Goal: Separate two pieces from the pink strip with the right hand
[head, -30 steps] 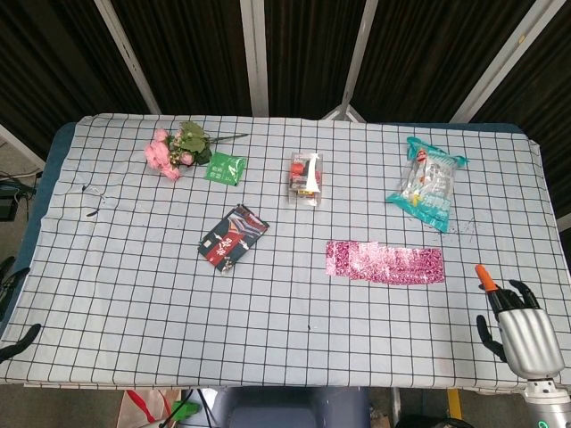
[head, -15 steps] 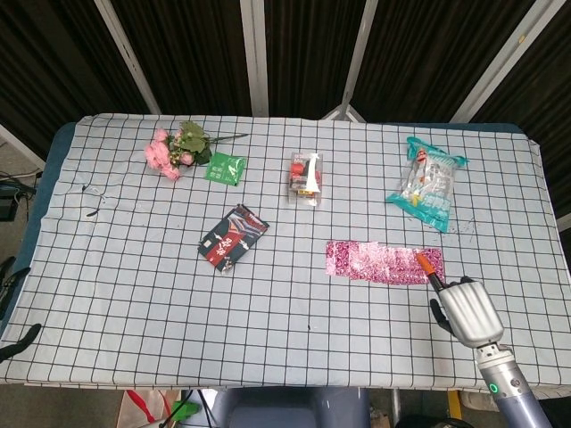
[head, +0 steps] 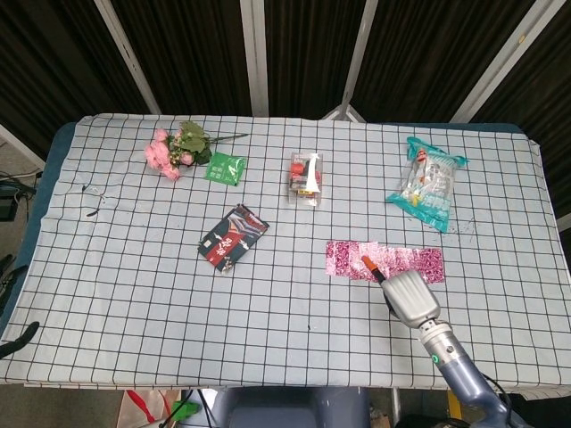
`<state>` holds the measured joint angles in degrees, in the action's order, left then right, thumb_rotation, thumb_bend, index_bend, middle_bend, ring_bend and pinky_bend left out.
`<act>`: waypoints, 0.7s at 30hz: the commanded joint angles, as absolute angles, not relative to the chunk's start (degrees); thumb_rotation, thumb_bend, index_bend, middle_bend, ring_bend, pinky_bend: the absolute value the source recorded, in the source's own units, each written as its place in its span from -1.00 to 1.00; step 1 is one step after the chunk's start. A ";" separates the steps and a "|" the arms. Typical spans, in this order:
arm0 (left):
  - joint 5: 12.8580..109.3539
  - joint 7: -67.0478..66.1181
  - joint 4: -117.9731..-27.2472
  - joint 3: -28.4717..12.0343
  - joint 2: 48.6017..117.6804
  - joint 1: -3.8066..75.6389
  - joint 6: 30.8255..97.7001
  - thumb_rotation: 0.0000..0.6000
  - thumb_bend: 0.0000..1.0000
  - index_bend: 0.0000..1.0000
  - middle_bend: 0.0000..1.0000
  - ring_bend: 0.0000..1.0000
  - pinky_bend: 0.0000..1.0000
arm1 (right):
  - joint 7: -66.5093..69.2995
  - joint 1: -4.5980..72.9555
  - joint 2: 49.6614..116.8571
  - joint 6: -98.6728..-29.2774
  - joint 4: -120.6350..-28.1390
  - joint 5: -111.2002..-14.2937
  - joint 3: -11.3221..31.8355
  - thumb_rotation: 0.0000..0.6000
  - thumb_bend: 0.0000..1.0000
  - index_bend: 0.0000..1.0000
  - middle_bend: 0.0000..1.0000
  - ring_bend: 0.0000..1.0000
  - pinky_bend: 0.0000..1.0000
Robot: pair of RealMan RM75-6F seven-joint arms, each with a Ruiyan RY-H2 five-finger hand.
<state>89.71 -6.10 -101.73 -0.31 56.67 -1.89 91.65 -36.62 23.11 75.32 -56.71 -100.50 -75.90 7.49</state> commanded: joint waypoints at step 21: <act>87.43 -6.68 -101.92 -0.93 56.58 -1.18 90.04 1.00 -0.31 -0.70 -1.00 -1.00 -0.83 | -56.53 34.93 86.02 -52.89 -97.45 -53.28 7.82 1.00 0.61 -0.88 0.60 0.67 0.39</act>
